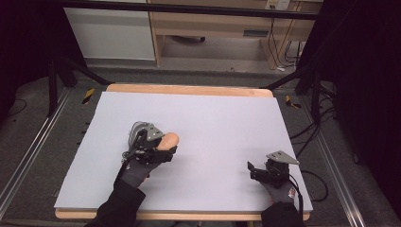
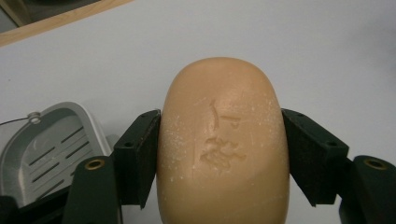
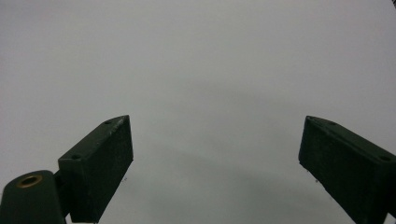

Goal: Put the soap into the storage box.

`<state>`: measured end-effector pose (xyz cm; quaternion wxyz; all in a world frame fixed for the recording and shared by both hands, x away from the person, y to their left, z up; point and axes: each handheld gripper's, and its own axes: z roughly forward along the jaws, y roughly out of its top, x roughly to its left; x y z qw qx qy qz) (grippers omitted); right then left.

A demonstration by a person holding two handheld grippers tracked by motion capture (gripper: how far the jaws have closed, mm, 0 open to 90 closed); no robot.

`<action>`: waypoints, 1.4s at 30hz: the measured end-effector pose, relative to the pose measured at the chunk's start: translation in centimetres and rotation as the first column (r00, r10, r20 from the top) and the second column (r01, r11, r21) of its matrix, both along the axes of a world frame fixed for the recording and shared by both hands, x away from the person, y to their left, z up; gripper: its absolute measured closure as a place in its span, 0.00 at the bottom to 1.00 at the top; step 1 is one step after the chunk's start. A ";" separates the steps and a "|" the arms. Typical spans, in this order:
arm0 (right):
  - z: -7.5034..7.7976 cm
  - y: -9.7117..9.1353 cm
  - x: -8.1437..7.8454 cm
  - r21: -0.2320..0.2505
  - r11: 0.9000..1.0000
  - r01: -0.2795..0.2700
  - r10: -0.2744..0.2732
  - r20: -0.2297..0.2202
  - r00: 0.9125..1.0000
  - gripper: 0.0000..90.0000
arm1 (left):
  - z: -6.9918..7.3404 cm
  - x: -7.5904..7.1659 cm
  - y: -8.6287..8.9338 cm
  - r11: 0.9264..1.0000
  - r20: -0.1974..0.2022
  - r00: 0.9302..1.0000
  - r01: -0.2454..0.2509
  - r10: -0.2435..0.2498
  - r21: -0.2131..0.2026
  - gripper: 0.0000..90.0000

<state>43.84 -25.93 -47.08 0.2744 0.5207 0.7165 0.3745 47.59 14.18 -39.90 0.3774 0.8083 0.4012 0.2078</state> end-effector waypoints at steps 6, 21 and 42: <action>0.0 0.0 0.0 -0.002 1.000 -0.001 0.001 -0.001 1.000 0.11 | 0.0 0.6 1.8 0.999 0.009 0.999 -0.042 0.042 -0.015 0.35; -0.3 0.4 0.0 -0.016 1.000 -0.019 0.019 -0.009 1.000 0.11 | 0.0 2.6 5.0 0.988 0.008 0.989 -0.149 0.150 -0.048 0.35; -0.5 0.7 0.2 -0.032 0.999 -0.036 0.036 -0.017 0.999 0.11 | -1.9 4.6 6.6 0.975 -0.029 0.975 -0.222 0.221 -0.031 0.35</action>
